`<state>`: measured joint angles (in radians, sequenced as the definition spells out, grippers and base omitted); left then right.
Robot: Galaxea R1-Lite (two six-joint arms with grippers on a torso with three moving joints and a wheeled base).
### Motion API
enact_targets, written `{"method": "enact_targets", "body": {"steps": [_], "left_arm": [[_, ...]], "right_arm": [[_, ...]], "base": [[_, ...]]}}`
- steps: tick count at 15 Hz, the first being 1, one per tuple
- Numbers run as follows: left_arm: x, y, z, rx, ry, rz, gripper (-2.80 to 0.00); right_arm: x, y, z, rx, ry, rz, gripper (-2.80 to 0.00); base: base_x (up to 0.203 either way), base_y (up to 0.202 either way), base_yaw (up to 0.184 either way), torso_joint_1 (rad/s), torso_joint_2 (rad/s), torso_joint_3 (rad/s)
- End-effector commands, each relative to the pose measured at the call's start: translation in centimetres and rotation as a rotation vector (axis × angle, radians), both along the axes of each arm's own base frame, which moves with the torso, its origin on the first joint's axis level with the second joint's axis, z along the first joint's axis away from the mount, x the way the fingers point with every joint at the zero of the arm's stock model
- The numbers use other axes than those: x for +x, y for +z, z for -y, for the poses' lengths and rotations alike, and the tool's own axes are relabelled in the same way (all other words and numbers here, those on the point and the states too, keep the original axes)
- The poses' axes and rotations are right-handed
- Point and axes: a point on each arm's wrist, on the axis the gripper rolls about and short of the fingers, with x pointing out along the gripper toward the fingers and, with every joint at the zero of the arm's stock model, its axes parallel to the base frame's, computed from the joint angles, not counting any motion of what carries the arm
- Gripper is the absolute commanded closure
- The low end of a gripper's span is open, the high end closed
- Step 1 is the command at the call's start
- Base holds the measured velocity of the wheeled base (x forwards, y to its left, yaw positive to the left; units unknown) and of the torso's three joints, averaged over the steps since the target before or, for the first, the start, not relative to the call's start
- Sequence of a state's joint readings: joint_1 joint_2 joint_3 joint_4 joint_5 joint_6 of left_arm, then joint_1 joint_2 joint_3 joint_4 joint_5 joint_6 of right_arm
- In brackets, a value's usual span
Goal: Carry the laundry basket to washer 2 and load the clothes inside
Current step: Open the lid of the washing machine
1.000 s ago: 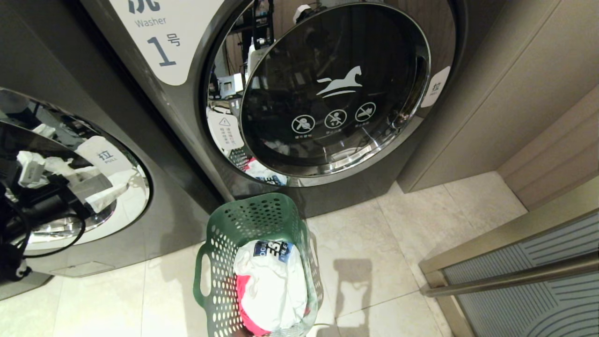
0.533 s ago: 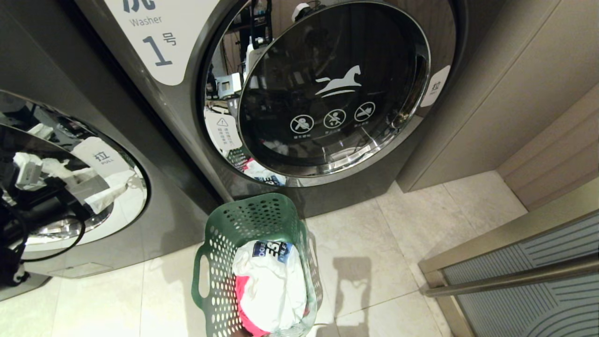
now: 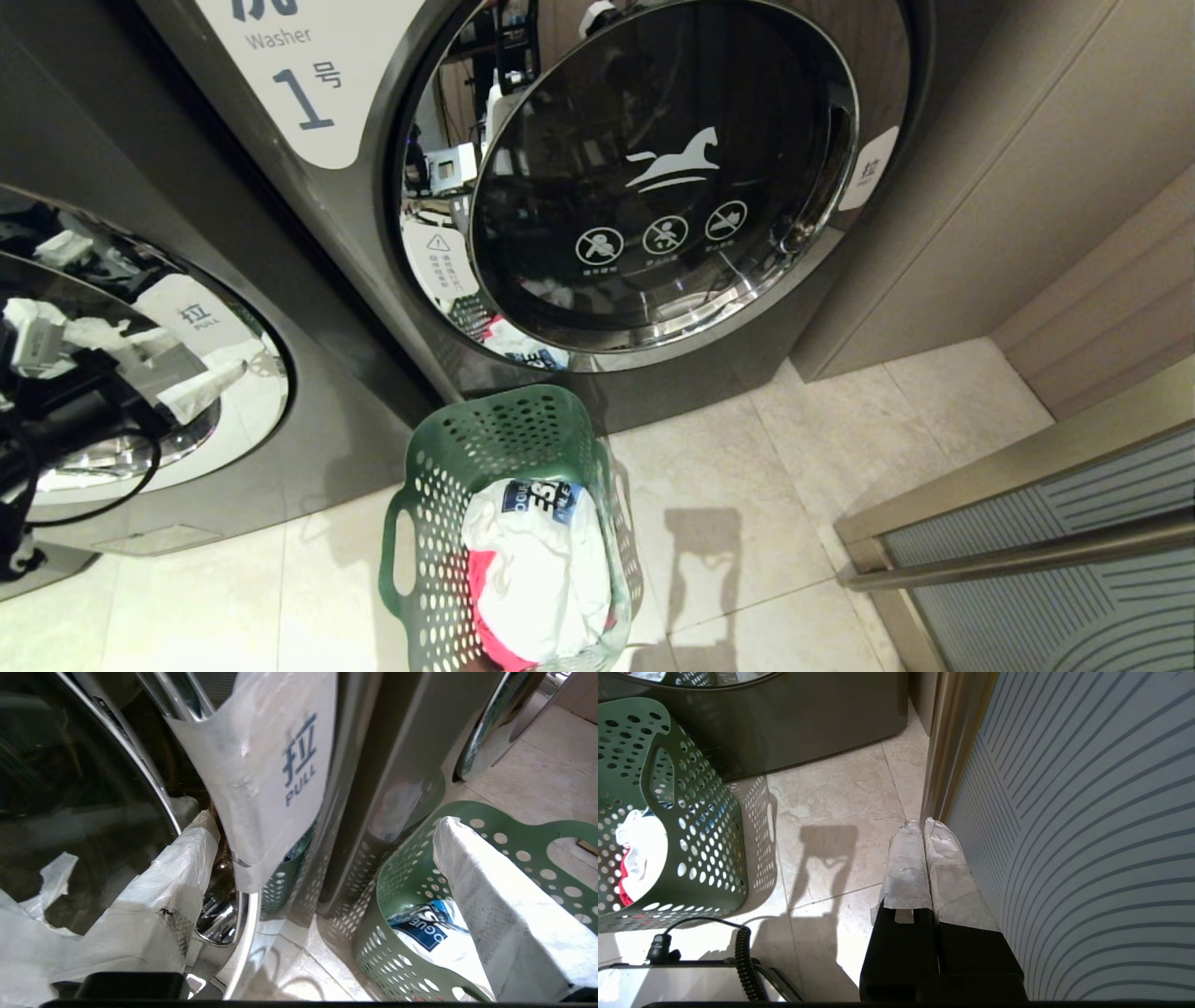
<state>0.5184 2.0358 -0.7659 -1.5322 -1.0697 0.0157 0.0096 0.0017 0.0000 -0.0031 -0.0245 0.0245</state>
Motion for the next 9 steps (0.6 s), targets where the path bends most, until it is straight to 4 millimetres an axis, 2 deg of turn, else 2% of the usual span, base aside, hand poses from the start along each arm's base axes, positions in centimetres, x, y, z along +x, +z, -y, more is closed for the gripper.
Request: {"method": "enact_targets", "body": {"steps": [1, 9], "left_arm": [[-0.62, 0.52, -0.18, 0.006, 0.001, 0.006, -2.8], [-1.14, 0.96, -0.47, -0.001, 0.009, 0.005, -2.8]], "right_arm": [[0.0, 0.0, 0.0, 0.0, 0.0, 0.0, 0.0], [0.0, 0.0, 0.0, 0.0, 0.001, 0.0, 0.0]], "base": [[0.0, 0.0, 0.0, 0.0, 0.0, 0.0], [0.0, 0.0, 0.0, 0.0, 0.0, 0.0]]}}
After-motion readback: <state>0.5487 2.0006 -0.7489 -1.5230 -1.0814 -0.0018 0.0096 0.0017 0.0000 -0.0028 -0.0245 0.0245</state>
